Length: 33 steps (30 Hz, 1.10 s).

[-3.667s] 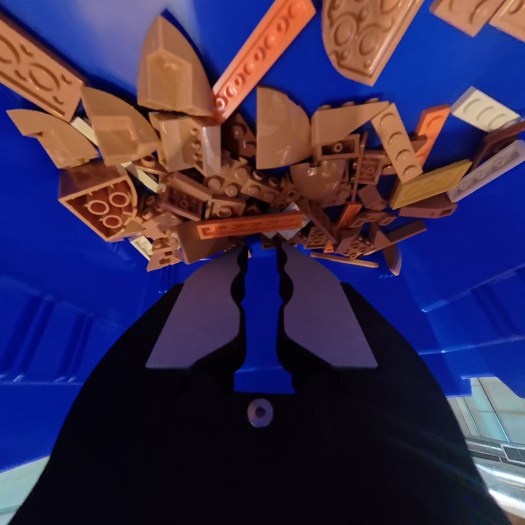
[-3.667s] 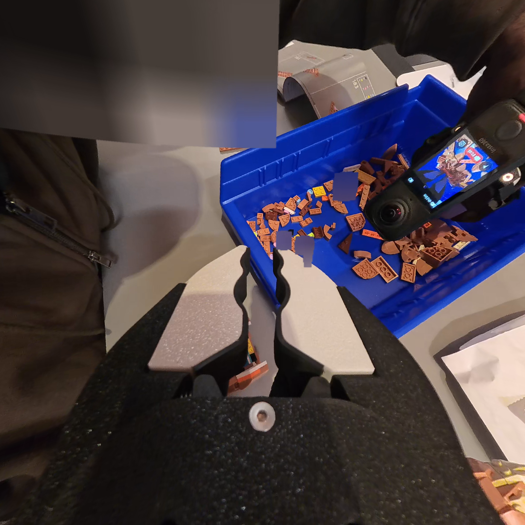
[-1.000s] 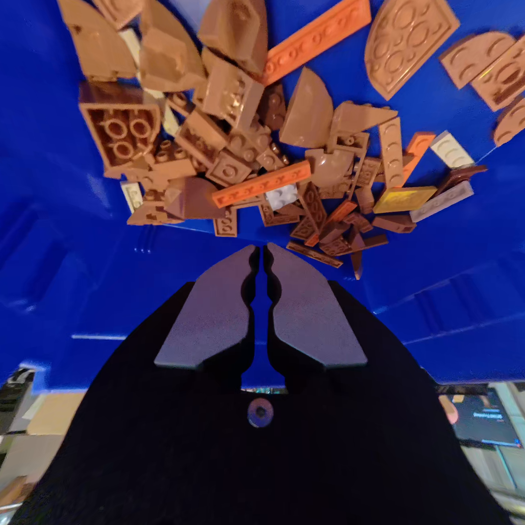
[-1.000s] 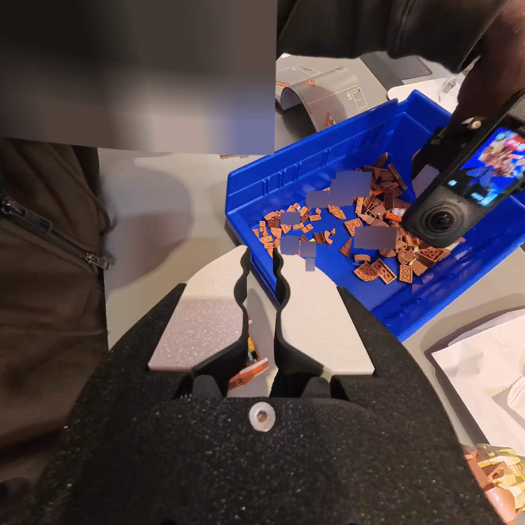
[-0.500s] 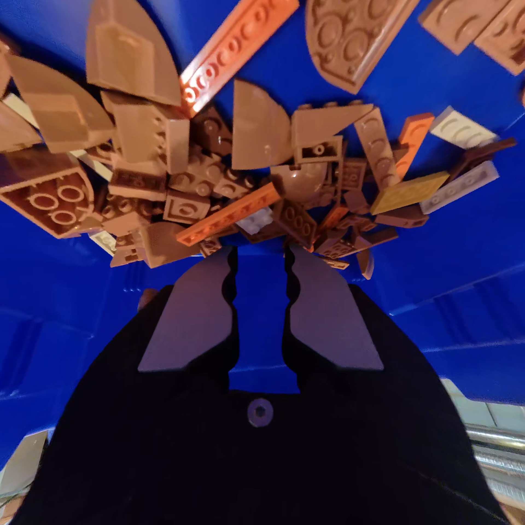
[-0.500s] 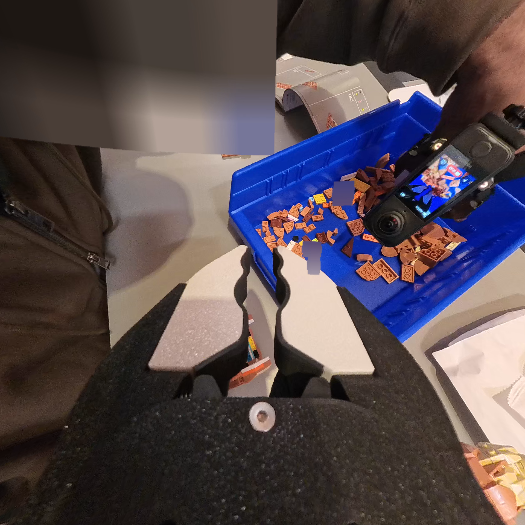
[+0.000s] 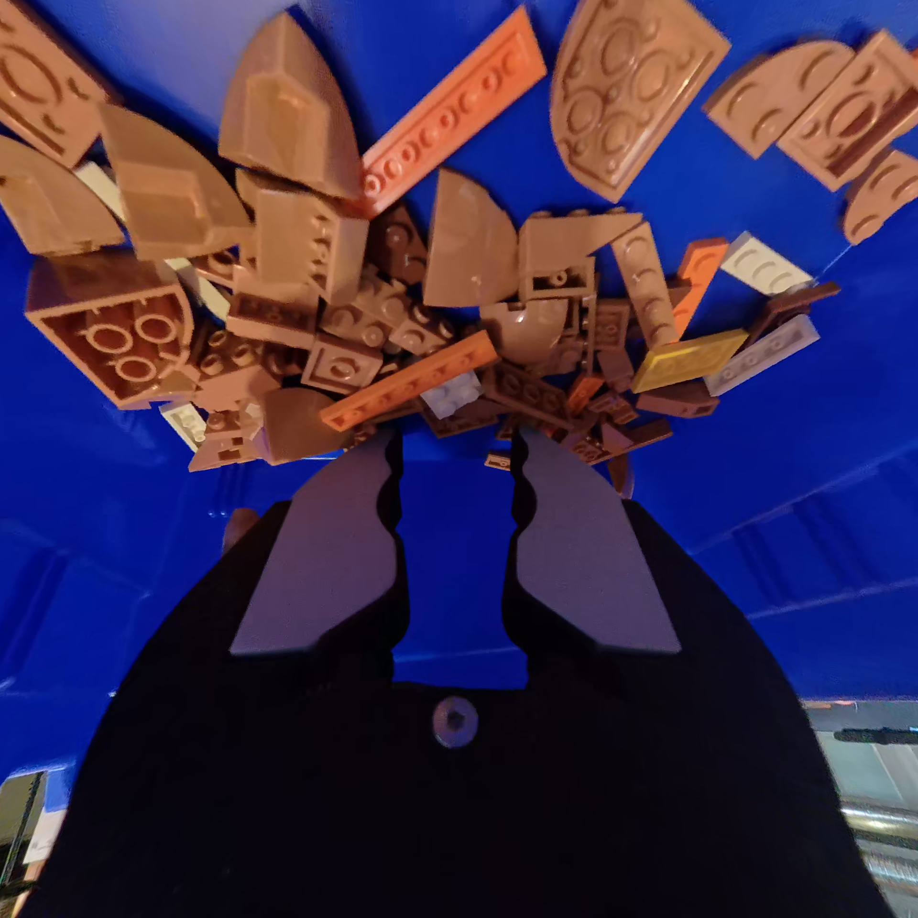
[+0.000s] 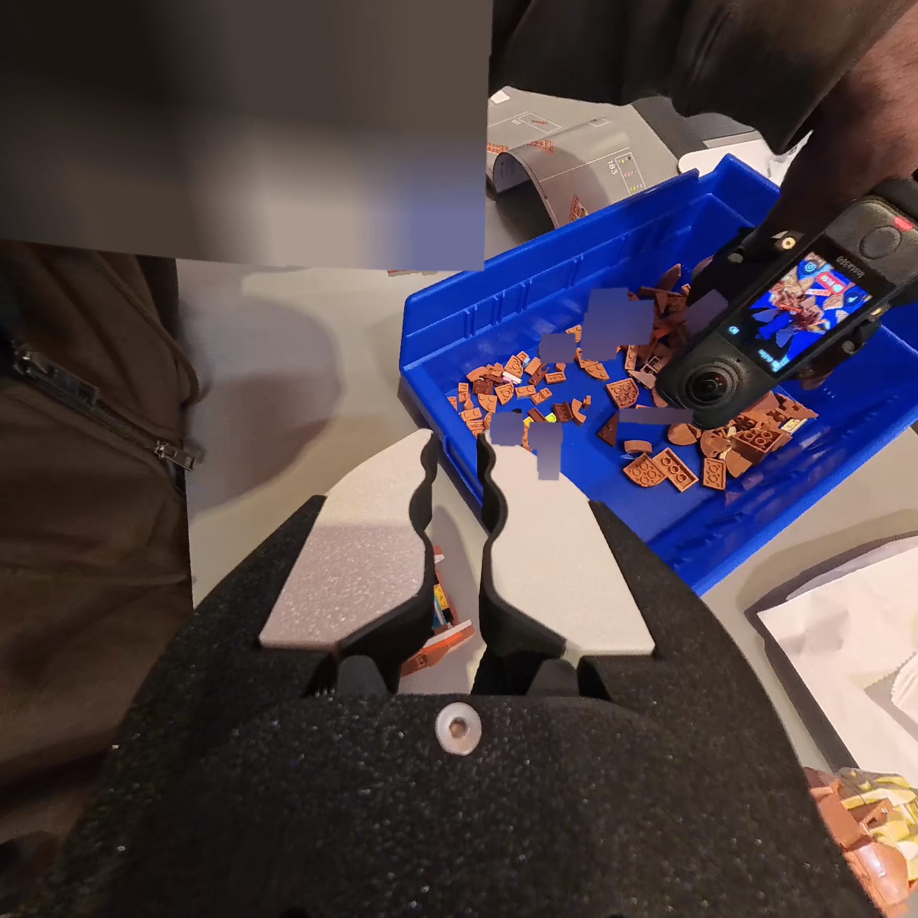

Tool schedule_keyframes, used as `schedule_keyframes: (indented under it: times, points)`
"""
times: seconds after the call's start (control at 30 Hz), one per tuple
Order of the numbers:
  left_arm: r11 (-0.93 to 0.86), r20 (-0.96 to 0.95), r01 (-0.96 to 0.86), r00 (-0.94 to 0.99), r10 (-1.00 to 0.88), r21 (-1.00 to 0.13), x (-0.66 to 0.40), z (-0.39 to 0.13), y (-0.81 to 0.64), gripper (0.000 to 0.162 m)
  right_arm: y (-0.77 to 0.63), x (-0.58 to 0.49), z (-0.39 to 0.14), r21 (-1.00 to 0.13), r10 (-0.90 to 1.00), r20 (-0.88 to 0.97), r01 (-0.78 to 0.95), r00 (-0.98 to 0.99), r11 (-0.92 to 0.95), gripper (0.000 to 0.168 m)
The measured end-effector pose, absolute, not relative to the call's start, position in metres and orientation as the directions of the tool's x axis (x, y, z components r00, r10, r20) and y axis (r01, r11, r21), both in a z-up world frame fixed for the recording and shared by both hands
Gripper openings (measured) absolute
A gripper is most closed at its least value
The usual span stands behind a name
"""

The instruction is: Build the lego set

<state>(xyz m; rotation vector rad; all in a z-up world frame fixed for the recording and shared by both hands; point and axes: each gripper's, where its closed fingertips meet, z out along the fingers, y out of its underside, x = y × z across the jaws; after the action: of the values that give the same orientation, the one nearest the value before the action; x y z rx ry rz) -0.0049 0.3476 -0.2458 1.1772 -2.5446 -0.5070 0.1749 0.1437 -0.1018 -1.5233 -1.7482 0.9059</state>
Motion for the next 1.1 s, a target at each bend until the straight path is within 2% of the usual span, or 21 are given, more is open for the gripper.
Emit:
schedule_keyframes:
  times: [0.17, 0.3, 0.5, 0.77, 1.1]
  points:
    - [0.593, 0.117, -0.679, -0.610, -0.784, 0.433, -0.0043, -0.2457, 0.3481, 0.041, 0.1431, 0.1749, -0.1022, -0.829, 0.992, 0.025, 0.552, -0.123, 0.089, 0.014]
    - [0.570, 0.092, -0.721, -0.586, -0.805, 0.393, 0.0024, -0.2445, 0.3490, 0.038, 0.1423, 0.1756, -0.1022, -0.828, 0.992, 0.026, 0.554, -0.123, 0.090, 0.014]
    - [0.535, 0.130, -0.731, -0.536, -0.834, 0.423, -0.0034, -0.2454, 0.3458, 0.028, 0.1429, 0.1769, -0.1030, -0.826, 0.993, 0.022, 0.557, -0.119, 0.085, 0.014]
    - [0.433, 0.147, -0.796, -0.411, -0.900, 0.423, -0.0031, -0.2449, 0.3429, 0.033, 0.1410, 0.1779, -0.1034, -0.826, 0.993, 0.021, 0.557, -0.119, 0.084, 0.014]
    - [0.408, 0.159, -0.817, -0.377, -0.912, 0.407, -0.0053, -0.2445, 0.3411, 0.027, 0.1393, 0.1802, -0.1017, -0.830, 0.993, 0.025, 0.552, -0.115, 0.085, 0.014]
